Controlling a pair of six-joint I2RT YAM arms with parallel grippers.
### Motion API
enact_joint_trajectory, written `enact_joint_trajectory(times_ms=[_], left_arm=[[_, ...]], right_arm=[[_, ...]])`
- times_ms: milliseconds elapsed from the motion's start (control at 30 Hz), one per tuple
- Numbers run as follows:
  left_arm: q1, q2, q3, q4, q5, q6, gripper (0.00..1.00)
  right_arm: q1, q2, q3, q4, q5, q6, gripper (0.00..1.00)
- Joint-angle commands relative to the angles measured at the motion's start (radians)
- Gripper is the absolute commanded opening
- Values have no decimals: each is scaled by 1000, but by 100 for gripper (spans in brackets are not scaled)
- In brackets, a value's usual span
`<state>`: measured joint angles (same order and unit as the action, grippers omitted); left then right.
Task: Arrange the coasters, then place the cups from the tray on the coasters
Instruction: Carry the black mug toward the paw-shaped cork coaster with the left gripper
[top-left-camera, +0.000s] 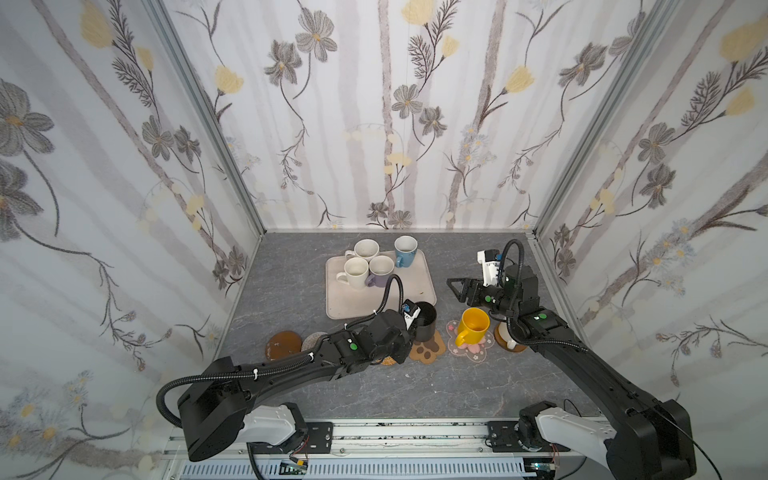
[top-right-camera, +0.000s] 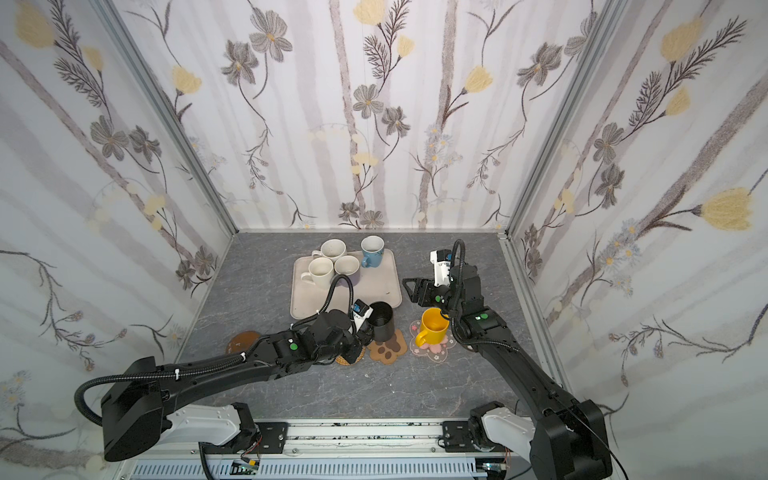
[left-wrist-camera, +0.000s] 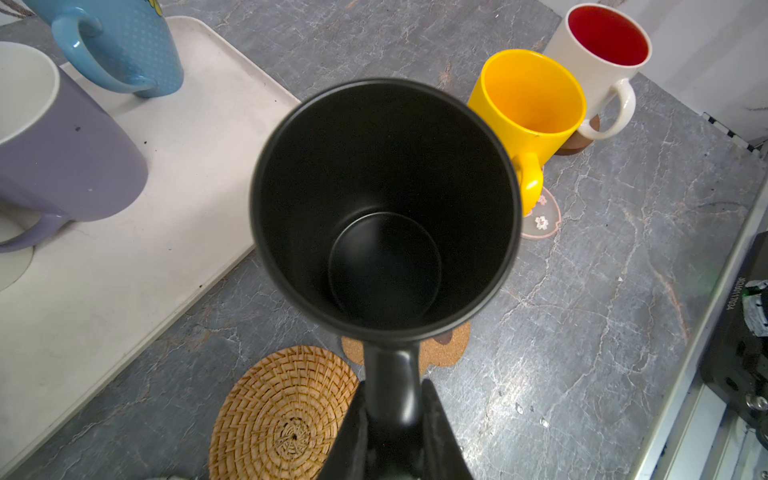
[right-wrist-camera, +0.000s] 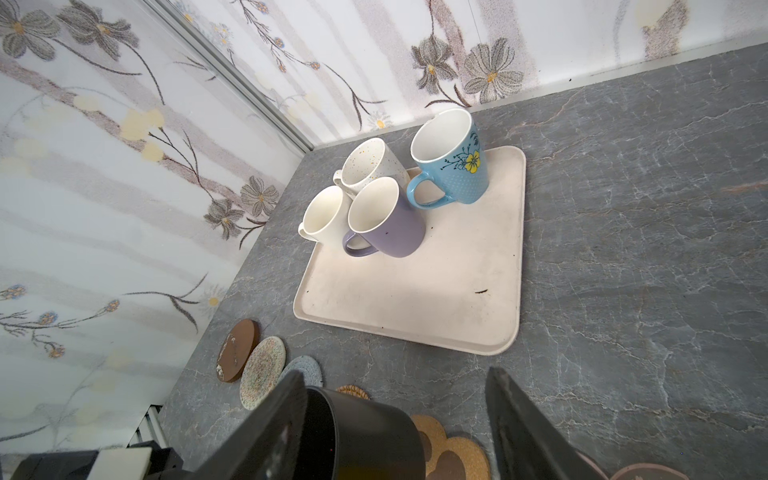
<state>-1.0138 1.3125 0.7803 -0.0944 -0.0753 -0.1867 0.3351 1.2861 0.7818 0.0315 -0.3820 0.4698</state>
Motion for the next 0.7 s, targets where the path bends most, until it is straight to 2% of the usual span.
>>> enact_joint_trajectory(times_ms=[0,667], left_arm=[[-5,12,-3,80,-70,-57,0],[-22,106,-1,165,-43,-63,0]], right_arm=[[-1,2,15,-8,24,-8,70],[1,44,42,-23,39,-20,69]])
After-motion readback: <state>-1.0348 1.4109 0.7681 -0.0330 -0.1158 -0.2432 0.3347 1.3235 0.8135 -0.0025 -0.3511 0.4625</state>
